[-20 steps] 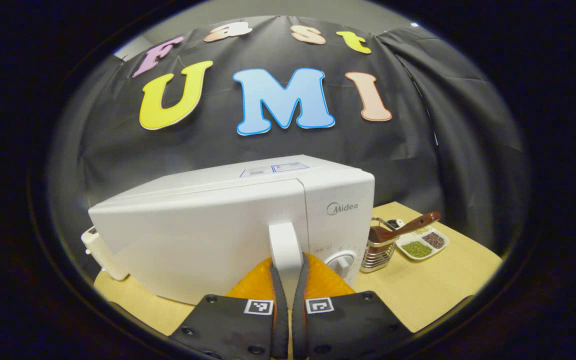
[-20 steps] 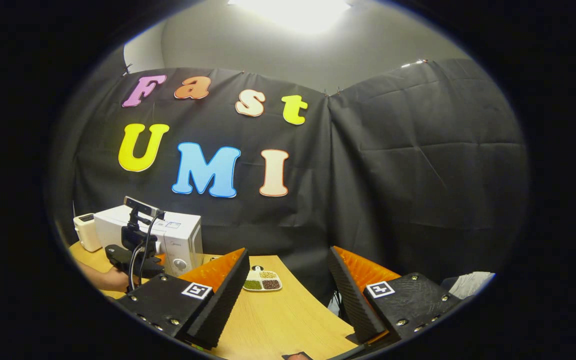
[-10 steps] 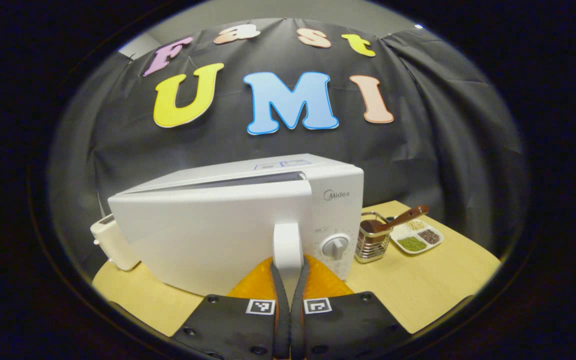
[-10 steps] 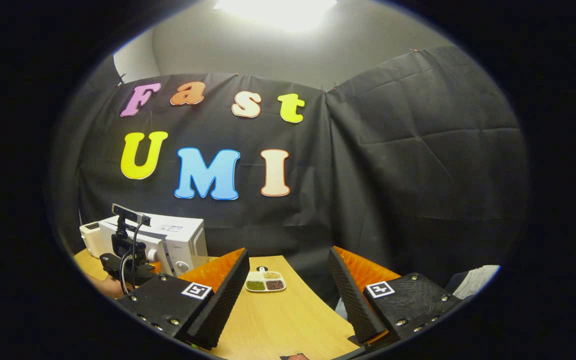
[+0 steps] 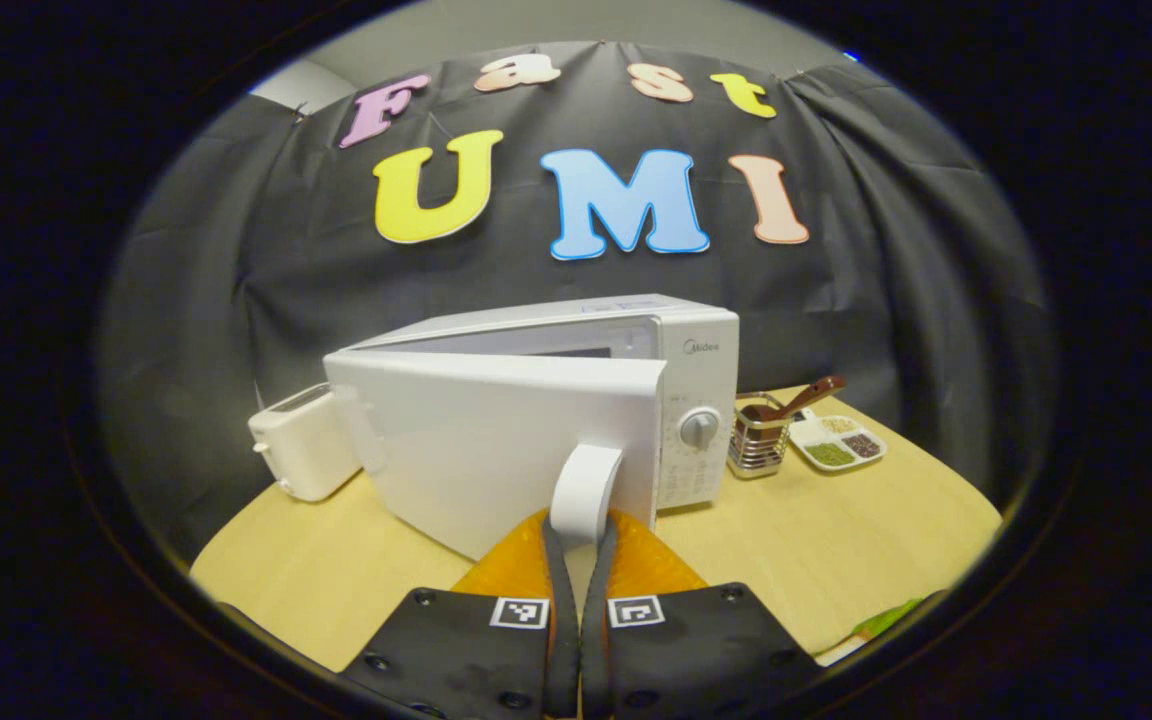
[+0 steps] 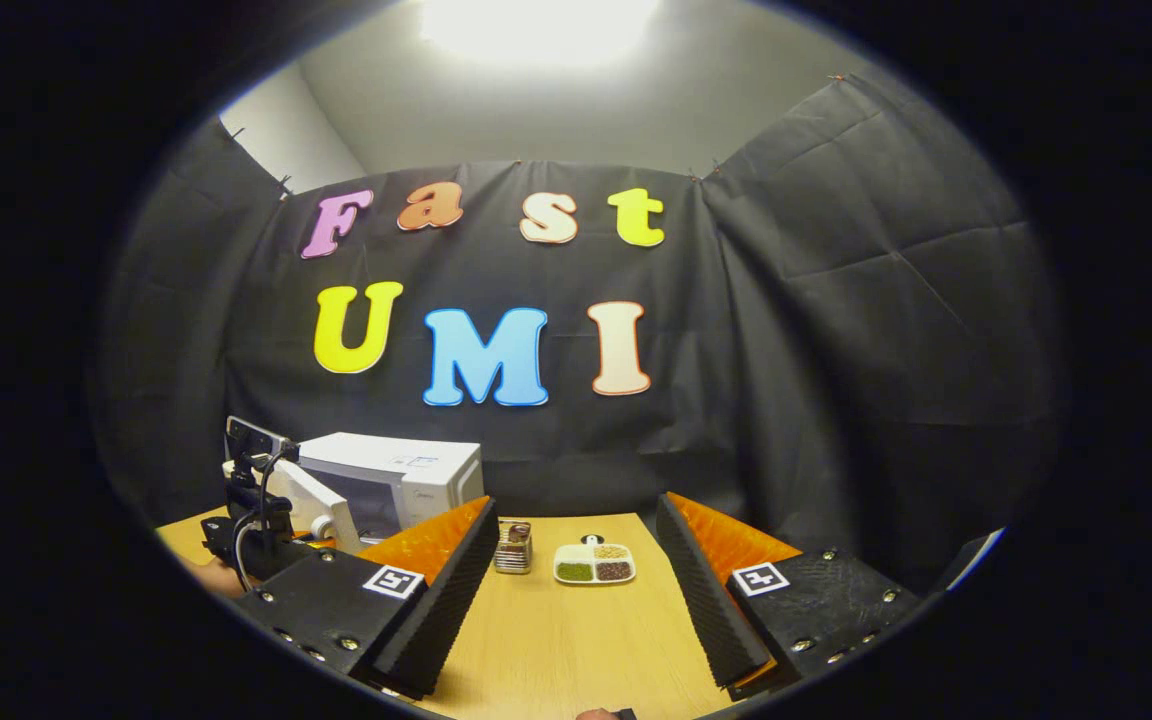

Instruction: Open the microwave oven with the left hand, put the food in, and close the microwave oven.

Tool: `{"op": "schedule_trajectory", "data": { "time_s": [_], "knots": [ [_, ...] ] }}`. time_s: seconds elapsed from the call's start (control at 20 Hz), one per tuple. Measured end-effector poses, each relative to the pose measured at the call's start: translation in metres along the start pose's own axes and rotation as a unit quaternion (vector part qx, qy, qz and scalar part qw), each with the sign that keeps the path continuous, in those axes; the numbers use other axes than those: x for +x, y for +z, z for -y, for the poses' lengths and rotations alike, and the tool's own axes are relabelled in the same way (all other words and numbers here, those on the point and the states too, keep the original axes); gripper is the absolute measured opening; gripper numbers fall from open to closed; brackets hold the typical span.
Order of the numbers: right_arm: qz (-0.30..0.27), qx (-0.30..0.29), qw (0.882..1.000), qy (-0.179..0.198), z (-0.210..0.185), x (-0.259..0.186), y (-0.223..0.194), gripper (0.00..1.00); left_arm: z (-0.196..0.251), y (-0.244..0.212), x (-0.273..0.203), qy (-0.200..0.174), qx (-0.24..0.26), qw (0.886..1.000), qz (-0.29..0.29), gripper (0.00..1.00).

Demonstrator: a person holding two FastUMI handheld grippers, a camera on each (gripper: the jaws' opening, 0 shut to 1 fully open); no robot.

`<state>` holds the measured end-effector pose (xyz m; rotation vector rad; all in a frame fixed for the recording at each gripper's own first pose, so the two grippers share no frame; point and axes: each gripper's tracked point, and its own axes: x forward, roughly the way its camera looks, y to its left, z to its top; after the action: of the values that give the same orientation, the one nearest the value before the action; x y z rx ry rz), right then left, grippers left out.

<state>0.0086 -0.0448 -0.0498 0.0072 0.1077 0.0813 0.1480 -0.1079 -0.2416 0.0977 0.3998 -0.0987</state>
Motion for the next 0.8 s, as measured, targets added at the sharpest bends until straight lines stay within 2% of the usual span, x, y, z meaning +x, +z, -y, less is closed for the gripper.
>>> {"op": "schedule_trajectory", "data": {
  "time_s": [0.15, 0.25, 0.4, 0.5, 0.8],
  "knots": [
    [-0.003, -0.001, 0.999, 0.048, -0.019, -0.001, -0.001, 0.96, -0.033, -0.014, -0.032, 0.036, -0.011, 0.999, -0.007, 0.07],
    [0.009, -0.004, 0.998, 0.064, -0.032, -0.003, 0.006, 0.96, -0.054, -0.021, -0.05, 0.057, -0.012, 0.998, -0.008, 0.07],
    [0.01, 0.001, 0.996, 0.084, -0.059, -0.003, 0.005, 0.96, -0.08, -0.031, -0.068, 0.07, -0.02, 0.997, -0.007, 0.07],
    [0.007, -0.002, 0.996, 0.089, -0.076, -0.004, 0.005, 0.96, -0.092, -0.035, -0.076, 0.066, -0.022, 0.998, -0.005, 0.07],
    [0.012, -0.004, 0.996, 0.088, -0.148, -0.012, 0.013, 0.96, -0.131, -0.044, -0.091, 0.02, -0.018, 1.0, 0.005, 0.07]
  ]
}}
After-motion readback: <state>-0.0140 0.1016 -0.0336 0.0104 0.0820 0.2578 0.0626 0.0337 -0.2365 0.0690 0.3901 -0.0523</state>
